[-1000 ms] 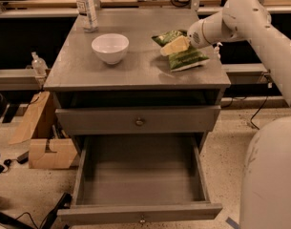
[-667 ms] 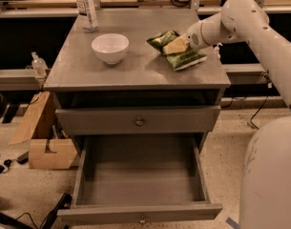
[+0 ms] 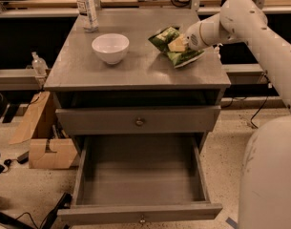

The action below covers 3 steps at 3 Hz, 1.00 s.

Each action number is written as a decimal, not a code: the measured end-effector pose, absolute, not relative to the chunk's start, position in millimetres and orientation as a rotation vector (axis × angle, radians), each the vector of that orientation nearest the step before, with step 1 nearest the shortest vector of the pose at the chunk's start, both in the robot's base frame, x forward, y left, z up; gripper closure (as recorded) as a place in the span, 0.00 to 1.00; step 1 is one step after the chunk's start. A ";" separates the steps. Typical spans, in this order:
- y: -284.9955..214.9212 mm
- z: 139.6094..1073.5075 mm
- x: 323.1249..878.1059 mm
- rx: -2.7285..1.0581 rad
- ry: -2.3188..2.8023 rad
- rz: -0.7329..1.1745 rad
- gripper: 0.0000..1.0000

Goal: Place green jalapeno chip bag into middle drawer

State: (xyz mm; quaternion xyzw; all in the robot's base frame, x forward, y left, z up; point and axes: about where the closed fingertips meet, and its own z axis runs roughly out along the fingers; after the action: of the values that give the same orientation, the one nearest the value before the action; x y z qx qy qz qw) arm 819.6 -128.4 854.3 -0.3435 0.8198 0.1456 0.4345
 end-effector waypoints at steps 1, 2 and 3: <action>-126.1 852.0 820.0 -0.858 2.043 0.366 1.00; -119.0 865.7 814.9 -0.880 2.004 0.358 1.00; -106.1 888.0 799.6 -0.922 1.935 0.345 1.00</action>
Offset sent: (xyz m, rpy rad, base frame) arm -0.0163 0.0153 0.0394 -0.0031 -0.0991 0.0459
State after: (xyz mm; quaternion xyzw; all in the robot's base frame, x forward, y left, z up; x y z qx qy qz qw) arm 799.6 -106.1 888.0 -0.3757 0.7883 0.1407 0.4666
